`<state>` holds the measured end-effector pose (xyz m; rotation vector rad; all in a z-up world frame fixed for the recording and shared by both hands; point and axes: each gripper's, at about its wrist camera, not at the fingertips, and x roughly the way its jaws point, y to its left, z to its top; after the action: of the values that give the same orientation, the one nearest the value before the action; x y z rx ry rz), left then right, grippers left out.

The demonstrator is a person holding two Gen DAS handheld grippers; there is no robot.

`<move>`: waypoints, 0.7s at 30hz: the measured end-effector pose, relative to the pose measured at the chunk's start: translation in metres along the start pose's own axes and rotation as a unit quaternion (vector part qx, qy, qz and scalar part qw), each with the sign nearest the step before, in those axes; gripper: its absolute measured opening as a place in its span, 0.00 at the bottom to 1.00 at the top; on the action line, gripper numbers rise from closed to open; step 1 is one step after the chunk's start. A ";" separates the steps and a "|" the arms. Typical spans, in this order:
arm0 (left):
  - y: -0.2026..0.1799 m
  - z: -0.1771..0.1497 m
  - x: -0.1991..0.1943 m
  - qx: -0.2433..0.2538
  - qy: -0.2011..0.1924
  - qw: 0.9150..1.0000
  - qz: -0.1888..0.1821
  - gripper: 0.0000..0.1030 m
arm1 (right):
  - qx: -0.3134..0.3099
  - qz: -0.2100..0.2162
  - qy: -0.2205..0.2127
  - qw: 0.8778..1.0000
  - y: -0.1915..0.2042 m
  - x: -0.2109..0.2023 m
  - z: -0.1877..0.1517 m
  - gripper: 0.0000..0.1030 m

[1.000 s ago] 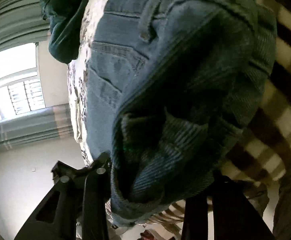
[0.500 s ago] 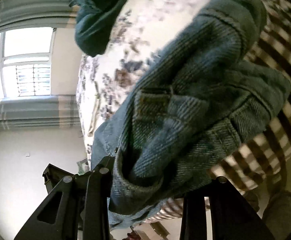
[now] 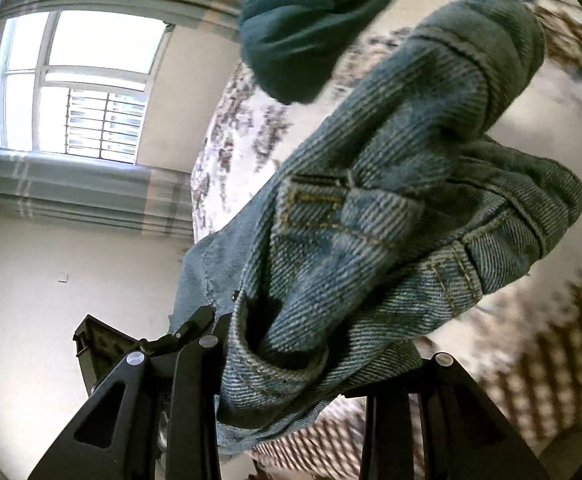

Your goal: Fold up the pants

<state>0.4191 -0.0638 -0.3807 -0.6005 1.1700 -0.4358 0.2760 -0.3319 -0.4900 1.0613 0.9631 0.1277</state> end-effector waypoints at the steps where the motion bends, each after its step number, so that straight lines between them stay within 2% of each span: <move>1: 0.007 0.020 -0.005 0.002 -0.001 1.000 -0.003 0.18 | -0.001 0.001 -0.003 1.000 0.013 0.011 0.002 0.33; 6: 0.050 0.127 -0.021 0.024 -0.005 1.000 -0.010 0.18 | 0.003 0.011 -0.024 1.000 0.070 0.092 0.010 0.33; 9: 0.078 0.180 -0.025 0.031 -0.012 0.999 -0.007 0.18 | 0.007 0.024 -0.032 0.999 0.102 0.170 0.027 0.33; 13: 0.137 0.259 -0.024 0.035 -0.022 0.999 0.000 0.18 | 0.003 0.037 -0.035 0.999 0.123 0.265 0.041 0.33; 14: 0.151 0.274 -0.022 0.036 -0.024 0.999 0.003 0.18 | 0.003 0.039 -0.034 0.999 0.131 0.298 0.054 0.33; 16: 0.185 0.307 -0.011 0.035 -0.026 0.999 0.010 0.18 | 0.001 0.040 -0.030 0.999 0.134 0.352 0.062 0.33; 19: 0.229 0.337 0.008 0.030 -0.021 0.999 0.019 0.18 | -0.006 0.029 -0.020 0.999 0.128 0.422 0.064 0.33; 21: 0.257 0.353 0.022 0.027 -0.014 0.999 0.026 0.18 | -0.010 0.019 -0.013 1.000 0.119 0.452 0.058 0.33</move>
<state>0.7611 0.1937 -0.4678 -0.5274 1.1418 -0.4117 0.6319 -0.0758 -0.6628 1.0611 0.9168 0.1543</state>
